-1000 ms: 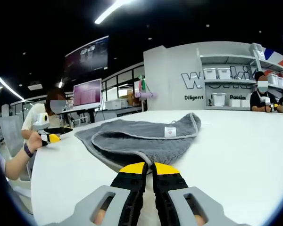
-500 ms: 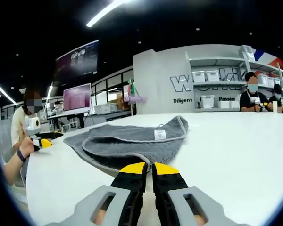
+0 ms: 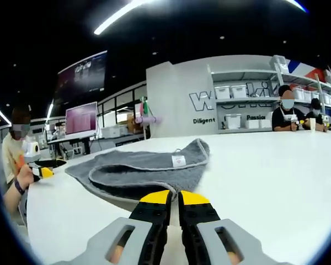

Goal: Fold the towel on the table until its edges align and the towel forms a compact rectangular stack.

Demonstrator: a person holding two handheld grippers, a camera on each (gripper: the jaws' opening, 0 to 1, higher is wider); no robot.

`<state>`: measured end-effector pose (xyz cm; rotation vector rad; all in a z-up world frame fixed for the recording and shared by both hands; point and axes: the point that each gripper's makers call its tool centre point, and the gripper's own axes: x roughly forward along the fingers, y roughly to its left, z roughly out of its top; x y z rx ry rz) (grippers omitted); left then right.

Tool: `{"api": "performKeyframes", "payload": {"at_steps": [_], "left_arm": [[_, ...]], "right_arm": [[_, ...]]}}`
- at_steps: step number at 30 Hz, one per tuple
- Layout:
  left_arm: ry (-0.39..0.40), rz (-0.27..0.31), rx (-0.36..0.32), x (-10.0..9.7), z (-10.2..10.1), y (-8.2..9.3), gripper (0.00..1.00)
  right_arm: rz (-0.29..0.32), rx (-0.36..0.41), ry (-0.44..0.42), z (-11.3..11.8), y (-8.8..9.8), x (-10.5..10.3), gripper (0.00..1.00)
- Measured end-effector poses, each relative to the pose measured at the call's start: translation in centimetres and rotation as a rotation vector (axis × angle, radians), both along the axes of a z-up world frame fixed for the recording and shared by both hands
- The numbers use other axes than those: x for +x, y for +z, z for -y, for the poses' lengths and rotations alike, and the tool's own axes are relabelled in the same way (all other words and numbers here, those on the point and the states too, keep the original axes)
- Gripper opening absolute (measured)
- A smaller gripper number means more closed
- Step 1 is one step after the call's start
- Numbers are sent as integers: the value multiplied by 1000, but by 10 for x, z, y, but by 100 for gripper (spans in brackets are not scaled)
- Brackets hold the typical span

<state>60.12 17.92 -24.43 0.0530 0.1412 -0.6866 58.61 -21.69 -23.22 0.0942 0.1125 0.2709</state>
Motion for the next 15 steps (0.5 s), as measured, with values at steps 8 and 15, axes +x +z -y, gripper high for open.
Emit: {"api": "performKeyframes", "payload": {"at_steps": [8,15], "left_arm": [[0,0,1,1,-1,0,90],[0,0,0,5,-3,1,90]], "right_arm": [[-13,-7,-17,2,-3,0,4],[-25,-22,-16,2,-6,1,7]]}}
